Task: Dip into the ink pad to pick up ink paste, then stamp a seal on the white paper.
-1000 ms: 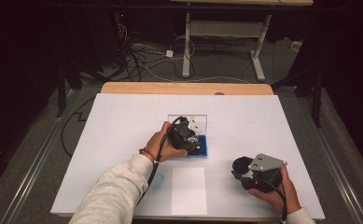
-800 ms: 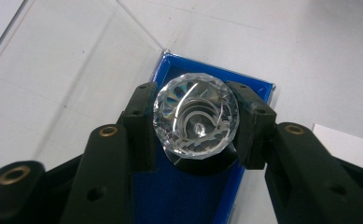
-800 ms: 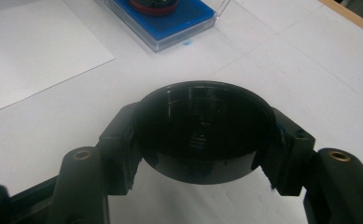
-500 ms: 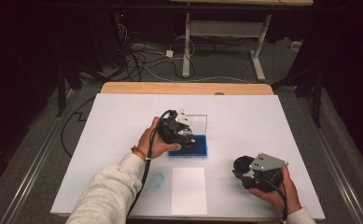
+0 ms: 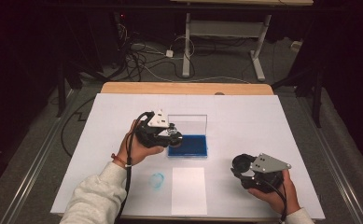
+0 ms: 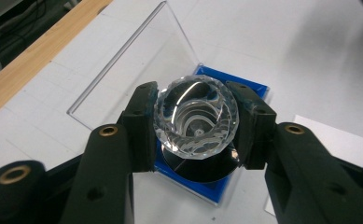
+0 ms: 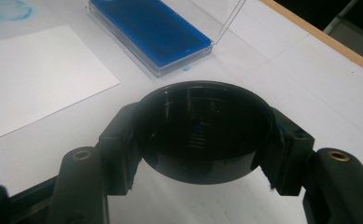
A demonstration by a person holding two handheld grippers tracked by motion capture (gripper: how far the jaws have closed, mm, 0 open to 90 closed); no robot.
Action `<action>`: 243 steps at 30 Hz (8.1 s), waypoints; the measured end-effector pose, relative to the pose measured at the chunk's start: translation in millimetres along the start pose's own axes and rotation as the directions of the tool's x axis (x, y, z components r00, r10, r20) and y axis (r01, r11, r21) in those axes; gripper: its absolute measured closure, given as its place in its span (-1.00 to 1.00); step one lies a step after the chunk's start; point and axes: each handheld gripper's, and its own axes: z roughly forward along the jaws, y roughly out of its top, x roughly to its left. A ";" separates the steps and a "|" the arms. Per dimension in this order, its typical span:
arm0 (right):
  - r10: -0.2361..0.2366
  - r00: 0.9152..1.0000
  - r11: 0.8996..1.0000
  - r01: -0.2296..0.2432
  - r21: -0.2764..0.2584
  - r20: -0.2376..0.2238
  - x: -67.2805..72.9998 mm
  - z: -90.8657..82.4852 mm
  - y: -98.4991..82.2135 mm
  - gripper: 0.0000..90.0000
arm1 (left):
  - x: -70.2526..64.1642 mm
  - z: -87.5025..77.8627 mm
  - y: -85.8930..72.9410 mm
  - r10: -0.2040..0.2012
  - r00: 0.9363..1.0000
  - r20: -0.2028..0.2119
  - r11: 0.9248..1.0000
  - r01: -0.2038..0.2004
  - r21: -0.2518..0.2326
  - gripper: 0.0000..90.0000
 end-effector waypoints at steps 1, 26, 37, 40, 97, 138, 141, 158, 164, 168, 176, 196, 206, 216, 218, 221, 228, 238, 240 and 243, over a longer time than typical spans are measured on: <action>-0.001 1.000 1.000 0.001 0.000 -0.001 0.1 0.2 0.2 -0.14 | -0.8 -2.2 -1.9 0.001 1.000 0.005 1.000 -0.001 -0.004 0.23; 0.002 1.000 1.000 -0.002 -0.014 -0.006 -1.8 -4.4 1.9 -0.13 | -13.0 -50.8 -29.1 0.008 0.999 -0.042 0.999 -0.009 -0.038 0.23; -0.003 1.000 1.000 0.003 -0.020 -0.007 -0.6 -3.6 3.3 -0.13 | -20.3 -59.8 -38.5 0.007 1.000 -0.029 0.999 -0.008 -0.031 0.23; -0.002 1.000 1.000 0.002 -0.020 -0.008 0.3 -4.3 2.2 -0.13 | -22.6 -61.4 -39.0 0.008 1.000 -0.019 0.999 -0.009 -0.035 0.23; -0.028 0.999 0.999 0.029 0.034 -0.038 6.7 2.1 -0.1 -0.13 | -102.0 7.6 -11.2 0.189 0.958 0.216 0.977 -0.206 0.059 0.23; -0.028 0.999 0.998 0.030 0.051 -0.041 7.5 2.9 -0.6 -0.13 | -113.5 36.3 -27.6 0.216 0.938 0.273 0.955 -0.261 0.142 0.23; -0.031 0.999 0.998 0.033 0.049 -0.039 7.5 2.5 -0.4 -0.14 | -114.8 34.8 -30.0 0.222 0.939 0.264 0.955 -0.264 0.135 0.23; -0.021 0.999 0.999 0.022 0.035 -0.026 5.4 -0.6 -0.3 -0.14 | -114.9 35.6 -30.5 0.194 0.946 0.259 0.962 -0.235 0.137 0.23; -0.023 0.999 0.999 0.024 0.035 -0.027 4.8 -0.5 -0.8 -0.14 | -114.5 35.9 -30.0 0.192 0.946 0.262 0.962 -0.235 0.140 0.23; -0.021 0.999 0.999 0.022 0.034 -0.026 5.5 -0.9 -0.3 -0.13 | -114.8 36.1 -30.6 0.190 0.946 0.261 0.964 -0.231 0.135 0.23; -0.022 0.999 0.999 0.023 0.035 -0.027 5.4 -0.4 -0.5 -0.13 | -116.3 36.0 -30.3 0.198 0.947 0.254 0.961 -0.238 0.139 0.22; -0.020 0.999 0.999 0.020 0.034 -0.028 5.2 -0.6 -0.3 -0.13 | -119.2 35.1 -30.2 0.201 0.950 0.240 0.959 -0.241 0.149 0.22; -0.022 0.999 0.999 0.023 0.033 -0.027 5.1 -1.3 0.1 -0.13 | -118.7 35.4 -30.3 0.198 0.950 0.243 0.960 -0.238 0.147 0.22; -0.019 0.999 0.999 0.020 0.029 -0.036 5.0 -1.4 0.3 -0.13 | -118.0 35.8 -30.9 0.190 0.950 0.246 0.963 -0.230 0.142 0.22; -0.014 0.999 1.000 0.016 0.027 -0.041 4.6 -1.6 0.1 -0.13 | -117.9 35.8 -31.0 0.189 0.951 0.246 0.963 -0.228 0.141 0.22; -0.001 0.999 1.000 0.002 0.024 -0.050 3.9 -2.0 0.0 -0.13 | -117.8 35.8 -31.3 0.189 0.951 0.246 0.964 -0.227 0.138 0.22; 0.025 0.997 1.000 -0.024 0.008 -0.069 1.9 -3.8 0.7 -0.13 | -118.0 35.9 -31.8 0.192 0.950 0.245 0.964 -0.230 0.136 0.22; 0.030 0.997 1.000 -0.029 0.007 -0.072 2.0 -3.0 0.4 -0.13 | -118.1 35.7 -32.7 0.197 0.950 0.241 0.964 -0.233 0.130 0.22; 0.030 0.997 1.000 -0.029 0.009 -0.072 2.2 -2.8 0.3 -0.13 | -119.0 35.7 -32.5 0.199 0.951 0.236 0.963 -0.235 0.131 0.22; 0.042 0.996 0.999 -0.040 0.017 -0.080 2.1 -1.4 -0.3 -0.13 | -119.9 35.3 -30.8 0.209 0.950 0.232 0.958 -0.246 0.145 0.22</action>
